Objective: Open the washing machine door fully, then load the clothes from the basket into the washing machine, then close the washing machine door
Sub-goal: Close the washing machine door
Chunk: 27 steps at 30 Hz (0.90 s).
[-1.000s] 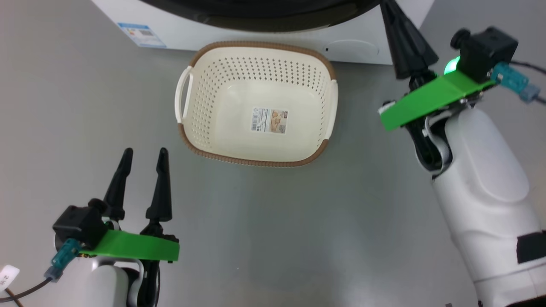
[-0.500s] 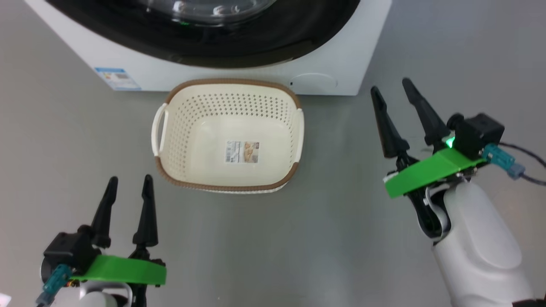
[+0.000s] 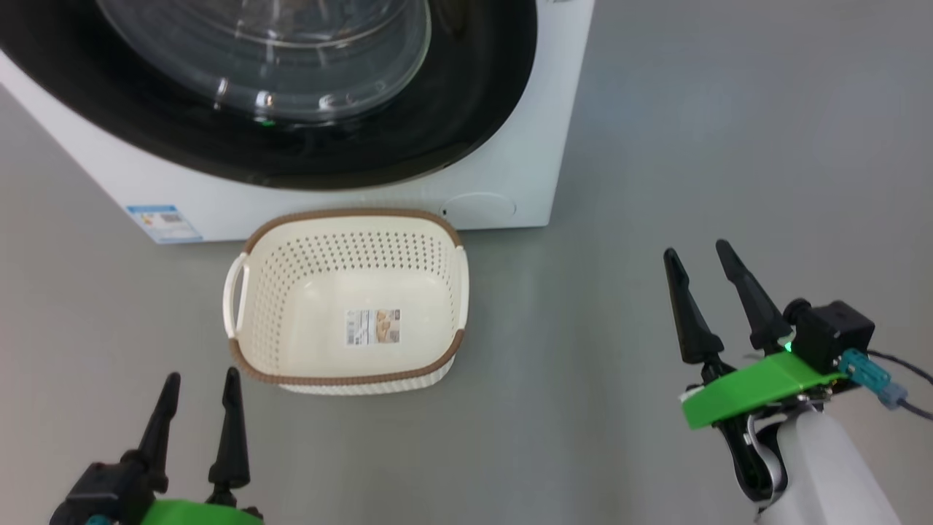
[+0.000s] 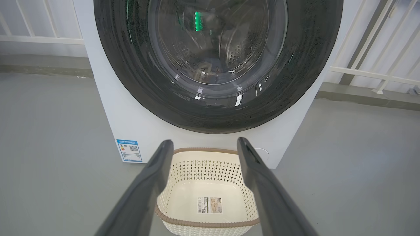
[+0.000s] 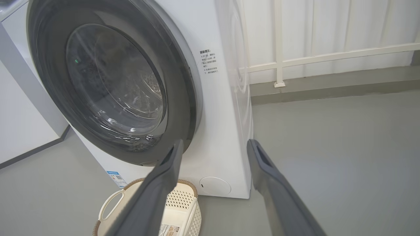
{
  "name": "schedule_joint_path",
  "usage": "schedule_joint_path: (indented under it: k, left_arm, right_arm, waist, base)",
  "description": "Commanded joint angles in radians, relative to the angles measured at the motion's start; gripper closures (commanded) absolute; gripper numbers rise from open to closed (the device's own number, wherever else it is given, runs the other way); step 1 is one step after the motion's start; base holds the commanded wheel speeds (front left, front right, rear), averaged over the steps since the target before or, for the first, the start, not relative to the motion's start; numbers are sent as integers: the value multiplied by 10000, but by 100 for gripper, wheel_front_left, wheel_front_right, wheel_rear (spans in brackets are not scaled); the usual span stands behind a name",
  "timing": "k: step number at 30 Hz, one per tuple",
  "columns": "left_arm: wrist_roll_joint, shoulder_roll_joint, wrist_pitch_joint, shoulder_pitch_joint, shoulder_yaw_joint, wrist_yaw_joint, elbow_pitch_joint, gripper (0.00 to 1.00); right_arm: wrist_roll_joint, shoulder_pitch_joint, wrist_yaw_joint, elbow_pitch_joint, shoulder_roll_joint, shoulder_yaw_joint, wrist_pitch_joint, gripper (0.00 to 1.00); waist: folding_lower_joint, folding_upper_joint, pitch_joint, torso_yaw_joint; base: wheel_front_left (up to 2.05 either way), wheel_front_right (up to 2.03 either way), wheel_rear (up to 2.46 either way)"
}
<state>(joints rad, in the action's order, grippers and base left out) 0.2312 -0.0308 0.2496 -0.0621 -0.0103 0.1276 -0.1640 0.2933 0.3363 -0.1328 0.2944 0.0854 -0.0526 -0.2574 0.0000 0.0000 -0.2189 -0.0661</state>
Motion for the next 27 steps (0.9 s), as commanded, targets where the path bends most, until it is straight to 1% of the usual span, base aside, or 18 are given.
schedule_joint_path:
  k: [1, 5, 11, 15, 20, 27]
  left_arm:
    - [-91, -194, 122, 88, -402, 30, 259, 0]
    - [-378, -194, 122, 406, -444, -89, 399, 0]
    - [-486, -194, 122, 1001, -198, -549, 754, 0]
    - [-523, -194, 122, 1363, -70, -759, 948, 0]
    - [-543, -194, 122, 1646, -100, -867, 1146, 0]
    - [-584, -194, 122, 1848, -158, -991, 1304, 0]
  right_arm:
    - [-76, -237, 21, -359, -129, -126, -44, 0]
    - [-472, -737, 21, -630, -168, -154, -44, 0]
    - [-682, -1385, 21, -910, -235, -25, -44, 0]
    - [-628, -1807, 21, -1102, -300, 218, -44, 0]
    - [-445, -2161, 21, -1266, -343, 462, -44, 0]
    - [-446, -2383, 21, -1334, -349, 408, -44, 0]
  waist:
    - [0, 0, 502, 418]
    - [0, 0, 809, 542]
    - [0, 0, 1261, 600]
    - [0, 0, 1537, 585]
    - [0, 0, 1726, 582]
    - [0, 0, 1840, 582]
  base:
    - [0, 0, 0]
    - [0, 0, 0]
    - [0, 0, 0]
    - [0, 0, 0]
    - [0, 0, 0]
    - [0, 0, 0]
